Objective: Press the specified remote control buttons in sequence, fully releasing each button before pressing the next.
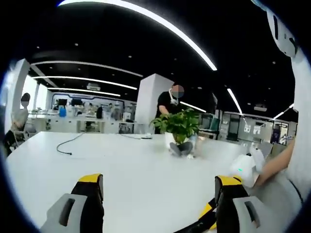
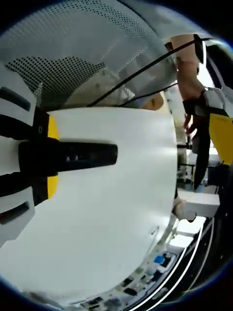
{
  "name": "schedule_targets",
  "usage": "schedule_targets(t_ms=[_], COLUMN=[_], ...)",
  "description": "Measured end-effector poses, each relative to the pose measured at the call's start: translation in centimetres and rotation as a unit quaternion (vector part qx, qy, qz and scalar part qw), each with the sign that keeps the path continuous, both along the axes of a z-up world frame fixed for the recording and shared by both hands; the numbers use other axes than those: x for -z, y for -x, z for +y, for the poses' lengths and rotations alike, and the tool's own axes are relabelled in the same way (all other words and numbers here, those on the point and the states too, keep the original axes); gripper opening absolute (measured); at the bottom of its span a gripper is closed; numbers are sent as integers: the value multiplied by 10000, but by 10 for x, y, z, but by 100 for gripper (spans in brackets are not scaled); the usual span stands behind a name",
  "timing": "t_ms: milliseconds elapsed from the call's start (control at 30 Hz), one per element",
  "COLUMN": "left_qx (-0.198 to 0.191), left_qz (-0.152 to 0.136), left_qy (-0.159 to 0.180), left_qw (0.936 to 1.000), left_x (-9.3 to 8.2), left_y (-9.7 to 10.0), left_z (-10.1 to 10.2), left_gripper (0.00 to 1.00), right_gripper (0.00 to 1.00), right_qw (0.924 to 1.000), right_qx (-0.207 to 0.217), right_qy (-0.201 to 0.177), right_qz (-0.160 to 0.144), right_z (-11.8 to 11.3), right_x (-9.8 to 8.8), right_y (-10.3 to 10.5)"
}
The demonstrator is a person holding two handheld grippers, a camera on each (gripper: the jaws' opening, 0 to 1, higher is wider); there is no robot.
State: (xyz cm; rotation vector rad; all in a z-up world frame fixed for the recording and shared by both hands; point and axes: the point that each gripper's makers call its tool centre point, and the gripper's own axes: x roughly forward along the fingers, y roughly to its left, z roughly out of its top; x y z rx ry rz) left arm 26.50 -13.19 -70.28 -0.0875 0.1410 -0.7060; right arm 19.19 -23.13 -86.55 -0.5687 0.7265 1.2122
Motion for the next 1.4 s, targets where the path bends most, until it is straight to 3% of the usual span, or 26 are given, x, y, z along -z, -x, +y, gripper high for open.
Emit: schedule_targets(t_ms=[467,700,1100,1267,1333,1367,1400], left_qx=[-396,-616,-673,-740,-779,-811,-824], left_qz=[63,140,-5,84,94,75,67], left_qy=[100,252,6,-109,-61,-21,-5], left_qw=[9991,9977,9977,9972,9969,9967,9966], left_x=[-8,-9,-3,2,2,1,1], left_y=[10,1,-5,-5,-3,25,29], left_z=[26,23,27,35,35,65,68], left_gripper=[100,100,100,100,100,100,100], right_gripper=[21,21,21,21,21,21,21], right_qw=[10000,10000,10000,10000,10000,10000,10000], right_qx=[17,24,26,31,31,34,33], right_qy=[-10,-21,-26,-34,-39,-44,-44], right_qz=[9,9,9,9,8,9,9], right_z=[0,0,0,-1,-1,-1,0], right_x=[0,0,0,0,0,0,0], right_y=[0,0,-1,-1,-1,-1,-1])
